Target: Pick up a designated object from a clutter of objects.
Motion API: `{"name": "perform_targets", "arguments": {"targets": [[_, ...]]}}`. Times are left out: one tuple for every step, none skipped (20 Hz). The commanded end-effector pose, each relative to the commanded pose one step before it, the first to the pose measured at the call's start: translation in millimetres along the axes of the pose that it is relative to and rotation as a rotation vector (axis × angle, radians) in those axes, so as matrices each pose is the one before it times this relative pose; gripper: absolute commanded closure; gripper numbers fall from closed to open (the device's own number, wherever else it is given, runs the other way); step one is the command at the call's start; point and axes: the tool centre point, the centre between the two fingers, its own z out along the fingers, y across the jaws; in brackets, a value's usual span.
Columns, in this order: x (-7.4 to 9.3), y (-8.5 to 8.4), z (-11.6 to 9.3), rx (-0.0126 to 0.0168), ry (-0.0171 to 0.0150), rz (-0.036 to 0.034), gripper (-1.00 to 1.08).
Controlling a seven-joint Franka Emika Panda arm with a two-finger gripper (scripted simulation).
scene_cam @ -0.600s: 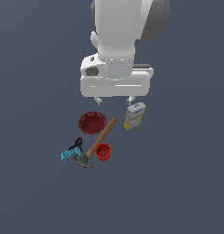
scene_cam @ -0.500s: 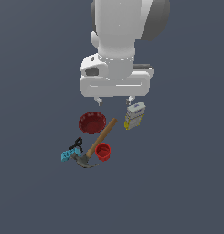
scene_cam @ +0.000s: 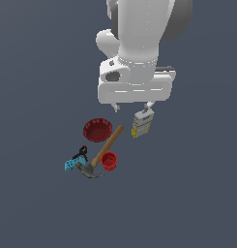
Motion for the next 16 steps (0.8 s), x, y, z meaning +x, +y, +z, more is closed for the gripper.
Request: {"name": "perform_targets", "arguments": {"targets": [[0.15, 0.18, 0.07, 0.00044, -0.00004, 0.00095, -0.92], [0.33, 1.51, 1.14, 0.00007, -0.00018, 0.00182, -0.92], [0.55, 1.59, 1.68, 0.0004, -0.00026, 0.00189, -0.92], [0.76, 1.87, 2.25, 0.00067, -0.00036, 0.00227, -0.92], [0.96, 2.24, 2.84, 0.00091, -0.00045, 0.00275, -0.92], [1.15, 2.74, 3.44, 0.00111, -0.00055, 0.00337, -0.92], [1.29, 3.29, 4.04, 0.00116, -0.00061, 0.00399, -0.92], [1.42, 4.0, 4.69, 0.00121, -0.0007, 0.00483, -0.92], [1.54, 4.64, 5.33, 0.00126, -0.00077, 0.00559, -0.92], [1.64, 5.17, 5.94, 0.00132, -0.00084, 0.00621, -0.92], [1.72, 5.7, 6.57, 0.00139, -0.00091, 0.00684, -0.92], [1.77, 6.29, 7.2, 0.0014, -0.00098, 0.00753, -0.92], [1.78, 6.88, 7.85, 0.00133, -0.00102, 0.00819, -0.92], [1.76, 7.54, 8.5, 0.00125, -0.00109, 0.00894, -0.92], [1.7, 8.18, 9.16, 0.00113, -0.00114, 0.00966, -0.92], [1.6, 8.82, 9.81, 0.00095, -0.00119, 0.01036, -0.92]]}}
